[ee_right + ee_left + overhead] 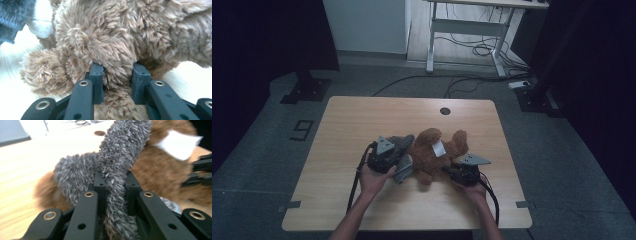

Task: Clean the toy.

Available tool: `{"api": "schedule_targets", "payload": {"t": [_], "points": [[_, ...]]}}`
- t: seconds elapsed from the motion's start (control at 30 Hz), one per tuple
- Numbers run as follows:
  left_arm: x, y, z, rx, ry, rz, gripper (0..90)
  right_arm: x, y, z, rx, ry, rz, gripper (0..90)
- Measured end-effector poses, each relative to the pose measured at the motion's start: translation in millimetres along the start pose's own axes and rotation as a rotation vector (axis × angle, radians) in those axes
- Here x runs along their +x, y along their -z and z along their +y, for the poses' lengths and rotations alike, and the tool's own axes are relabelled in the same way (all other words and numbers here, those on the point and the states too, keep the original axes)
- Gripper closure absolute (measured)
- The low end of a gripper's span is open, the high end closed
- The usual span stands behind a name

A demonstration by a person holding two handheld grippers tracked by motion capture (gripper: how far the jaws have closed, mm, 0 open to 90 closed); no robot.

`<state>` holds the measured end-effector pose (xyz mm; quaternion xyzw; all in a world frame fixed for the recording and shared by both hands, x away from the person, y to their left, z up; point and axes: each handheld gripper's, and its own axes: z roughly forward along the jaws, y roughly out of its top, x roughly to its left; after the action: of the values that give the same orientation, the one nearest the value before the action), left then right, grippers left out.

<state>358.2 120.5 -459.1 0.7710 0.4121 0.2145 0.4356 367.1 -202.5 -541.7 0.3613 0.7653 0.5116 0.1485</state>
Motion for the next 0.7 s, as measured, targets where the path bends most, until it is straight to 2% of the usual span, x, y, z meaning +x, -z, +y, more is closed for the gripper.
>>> {"api": "schedule_targets", "payload": {"t": [0.17,0.27,0.33,0.43,0.5,0.6,0.7], "points": [[24.0,3.9,-12.5,0.009,0.067,0.023,76.8,0.1,-0.4,-0.1,-0.002,-0.001,0.001,68.2],[35.6,5.5,-20.7,0.030,0.087,0.041,76.8,-0.2,-0.3,-0.2,-0.002,-0.003,0.002,68.3],[41.3,4.4,-28.5,0.052,0.094,0.059,76.9,-0.1,-0.3,-0.3,-0.003,-0.001,0.002,68.3],[47.1,-0.1,-41.0,0.085,0.116,0.066,77.0,-0.1,-0.4,-0.5,-0.004,-0.002,0.001,68.2],[50.2,-3.1,-46.1,0.096,0.139,0.050,76.9,-0.2,-0.4,-0.5,-0.004,-0.003,0.001,68.2],[53.5,-0.4,-45.1,0.114,0.124,0.041,76.9,0.0,-0.2,-0.8,-0.005,-0.004,-0.001,68.2],[52.2,13.1,-34.4,0.078,0.112,0.017,76.9,-0.8,0.0,-2.9,-0.014,-0.006,0.001,68.2]]}}
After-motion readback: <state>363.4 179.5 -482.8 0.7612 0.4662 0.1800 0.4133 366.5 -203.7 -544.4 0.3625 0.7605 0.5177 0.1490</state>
